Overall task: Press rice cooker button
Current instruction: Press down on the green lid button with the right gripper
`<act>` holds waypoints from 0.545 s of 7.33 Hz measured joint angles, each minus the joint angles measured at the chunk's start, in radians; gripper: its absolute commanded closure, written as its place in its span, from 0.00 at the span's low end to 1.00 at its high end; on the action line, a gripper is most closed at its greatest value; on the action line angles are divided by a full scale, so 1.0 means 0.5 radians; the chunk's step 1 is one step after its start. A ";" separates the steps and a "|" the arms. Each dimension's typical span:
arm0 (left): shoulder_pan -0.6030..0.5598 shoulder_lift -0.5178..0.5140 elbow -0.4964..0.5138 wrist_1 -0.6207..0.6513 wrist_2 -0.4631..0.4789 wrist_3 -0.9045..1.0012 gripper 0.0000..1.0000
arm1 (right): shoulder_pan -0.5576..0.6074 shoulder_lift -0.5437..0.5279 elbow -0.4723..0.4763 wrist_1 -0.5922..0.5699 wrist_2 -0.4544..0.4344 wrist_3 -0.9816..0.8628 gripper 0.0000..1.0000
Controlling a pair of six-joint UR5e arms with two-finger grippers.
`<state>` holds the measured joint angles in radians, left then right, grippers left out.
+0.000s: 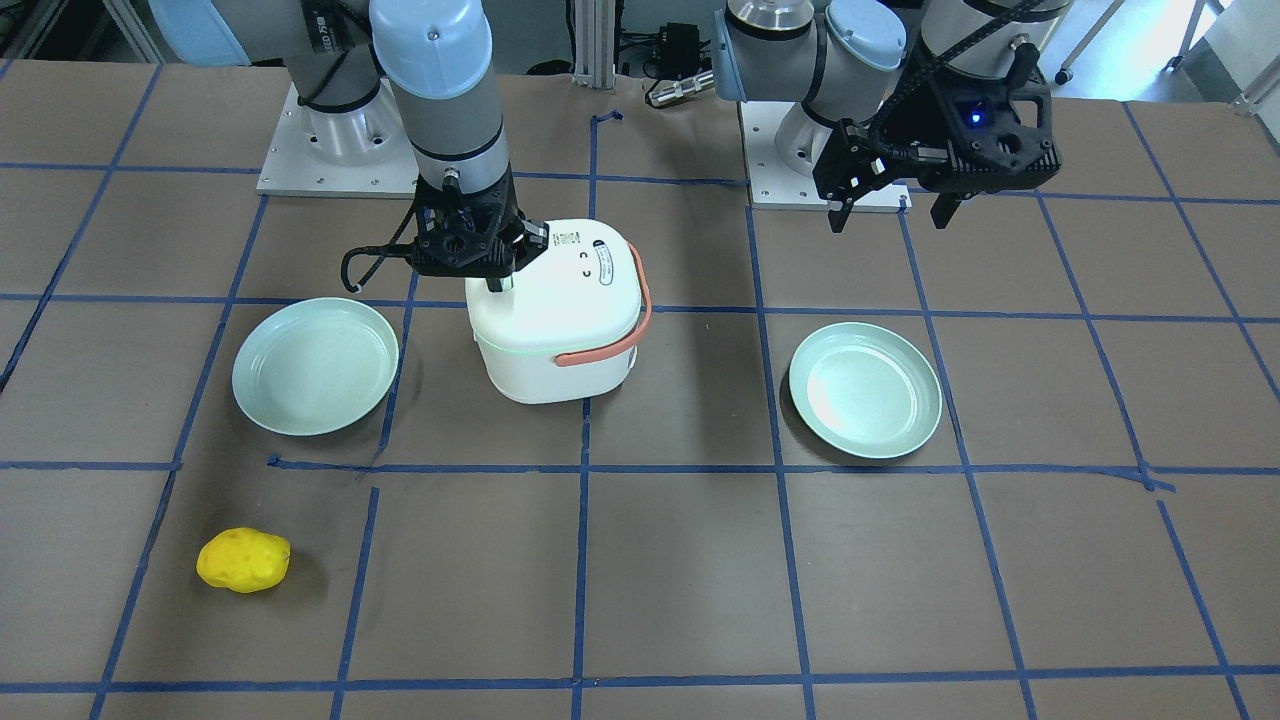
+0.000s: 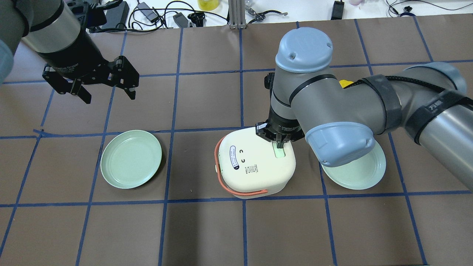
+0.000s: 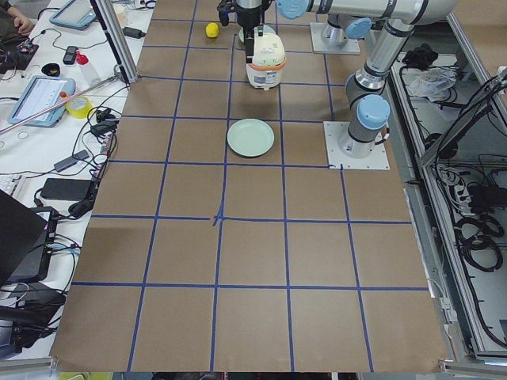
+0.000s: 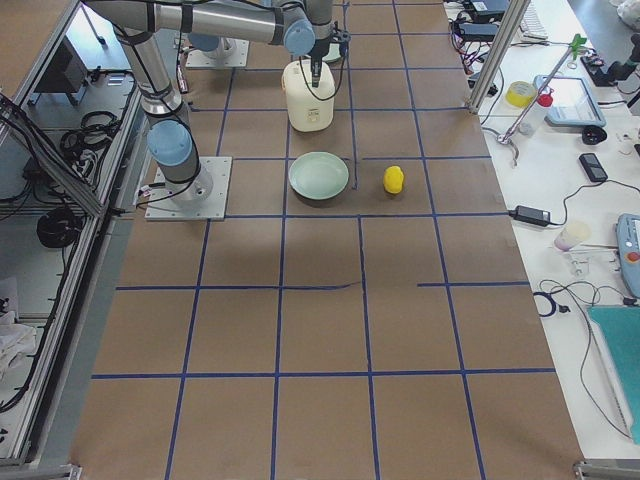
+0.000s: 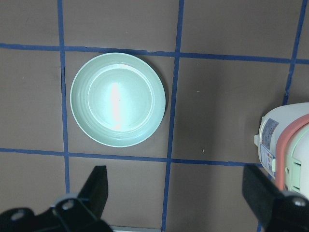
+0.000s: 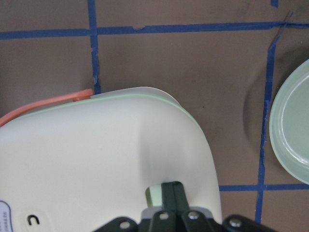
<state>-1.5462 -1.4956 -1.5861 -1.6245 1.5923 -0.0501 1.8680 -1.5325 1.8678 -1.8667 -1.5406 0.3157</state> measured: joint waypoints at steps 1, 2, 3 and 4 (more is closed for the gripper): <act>0.000 0.000 0.000 0.000 0.000 0.000 0.00 | 0.000 0.000 0.001 0.000 -0.001 -0.001 0.29; 0.000 0.000 0.000 0.000 0.000 0.001 0.00 | 0.000 0.001 -0.006 0.000 -0.006 -0.002 0.00; 0.000 0.000 0.000 0.000 0.000 0.002 0.00 | -0.003 -0.002 -0.028 -0.001 -0.017 -0.002 0.00; 0.000 0.000 0.000 0.000 0.000 0.002 0.00 | -0.007 -0.006 -0.069 0.029 -0.030 -0.001 0.00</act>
<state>-1.5463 -1.4956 -1.5861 -1.6245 1.5923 -0.0492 1.8644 -1.5356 1.8334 -1.8524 -1.5554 0.3154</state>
